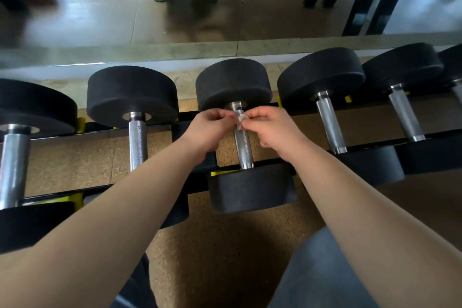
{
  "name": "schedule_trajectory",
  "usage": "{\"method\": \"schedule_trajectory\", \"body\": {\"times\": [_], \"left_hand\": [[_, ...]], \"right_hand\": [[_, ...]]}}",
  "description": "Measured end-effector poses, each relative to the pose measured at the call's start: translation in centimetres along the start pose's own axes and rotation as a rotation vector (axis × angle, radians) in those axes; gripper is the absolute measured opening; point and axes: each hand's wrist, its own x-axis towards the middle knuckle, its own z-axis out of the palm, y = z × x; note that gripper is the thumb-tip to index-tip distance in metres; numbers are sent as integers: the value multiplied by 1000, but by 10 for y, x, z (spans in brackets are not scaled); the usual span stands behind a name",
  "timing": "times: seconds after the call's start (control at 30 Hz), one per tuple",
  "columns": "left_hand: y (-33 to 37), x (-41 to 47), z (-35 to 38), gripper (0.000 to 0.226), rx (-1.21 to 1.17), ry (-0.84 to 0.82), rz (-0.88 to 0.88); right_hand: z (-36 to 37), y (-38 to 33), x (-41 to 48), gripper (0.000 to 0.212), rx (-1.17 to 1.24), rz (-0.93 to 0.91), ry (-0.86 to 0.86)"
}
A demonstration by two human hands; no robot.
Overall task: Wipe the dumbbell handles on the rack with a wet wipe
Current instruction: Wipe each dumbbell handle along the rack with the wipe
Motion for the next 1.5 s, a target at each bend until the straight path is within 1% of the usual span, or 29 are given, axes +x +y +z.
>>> {"method": "schedule_trajectory", "body": {"times": [0.1, 0.2, 0.27, 0.33, 0.4, 0.47, 0.5, 0.57, 0.6, 0.7, 0.73, 0.77, 0.87, 0.93, 1.0, 1.1, 1.13, 1.17, 1.23, 1.33, 1.37, 1.43, 1.47, 1.5], "left_hand": [[5, -10, -2, 13, -24, 15, 108], [2, -17, -3, 9, 24, 30, 162], [1, -14, -2, 11, 49, 60, 169], [1, -6, 0, 10, 54, 116, 142], [-1, 3, 5, 6, 75, 214, 120], [-1, 7, 7, 3, 177, 280, 145], [-2, 6, 7, 2, 255, 287, 165], [-3, 3, 5, 4, 390, 259, 195], [-5, 1, 3, 7, 432, 220, 185], [-11, -8, 2, 16, 450, 64, 82], [-12, -7, 3, 17, 434, 52, 64], [-11, -6, 3, 16, 400, 66, 63], [-3, 3, 8, 9, 201, 190, 86], [5, 6, 11, 11, 111, 233, 56], [6, 1, 6, 15, 116, 147, -50], [-2, -12, -4, 18, 385, -95, -184], [-6, -16, -4, 16, 417, -137, -201], [-7, -19, -2, 12, 396, -139, -203], [-8, -18, 2, 6, 282, -76, -166], [-3, -6, 5, 9, 79, 86, -70], [-1, -3, 5, 11, 70, 152, -34], [1, 0, 6, 13, 162, 231, 12], [1, -2, 6, 11, 239, 226, 18], [2, -6, 5, 8, 330, 182, 13]], "right_hand": [[10, -5, -2, 16, -25, -43, 25], [15, -1, -2, 18, -32, -28, 45], [16, 0, -1, 18, -2, -35, 61], [14, 1, 1, 28, -45, -55, 113], [12, 2, 3, 34, -103, -42, 155], [11, 3, 4, 37, -112, 1, 201], [10, 4, 3, 38, -117, 18, 215], [10, 4, 2, 36, -167, 23, 205], [11, 3, 3, 34, -202, 16, 189], [15, 3, 6, 30, -282, 7, 160], [16, 3, 7, 28, -291, 11, 159], [16, 3, 7, 27, -293, 15, 158], [14, 4, 7, 27, -284, 11, 144], [14, 3, 6, 28, -290, 10, 140], [14, 3, 5, 28, -293, 20, 141], [14, 4, 5, 26, -300, 34, 144], [14, 4, 6, 26, -299, 35, 150], [14, 4, 7, 26, -301, 35, 155], [15, 3, 7, 26, -305, 36, 155], [15, 2, 6, 29, -286, 40, 135], [15, 2, 4, 30, -280, 42, 133], [15, 2, 2, 31, -270, 46, 133], [14, 3, 1, 31, -268, 50, 131], [14, 3, 1, 32, -270, 56, 128]]}}
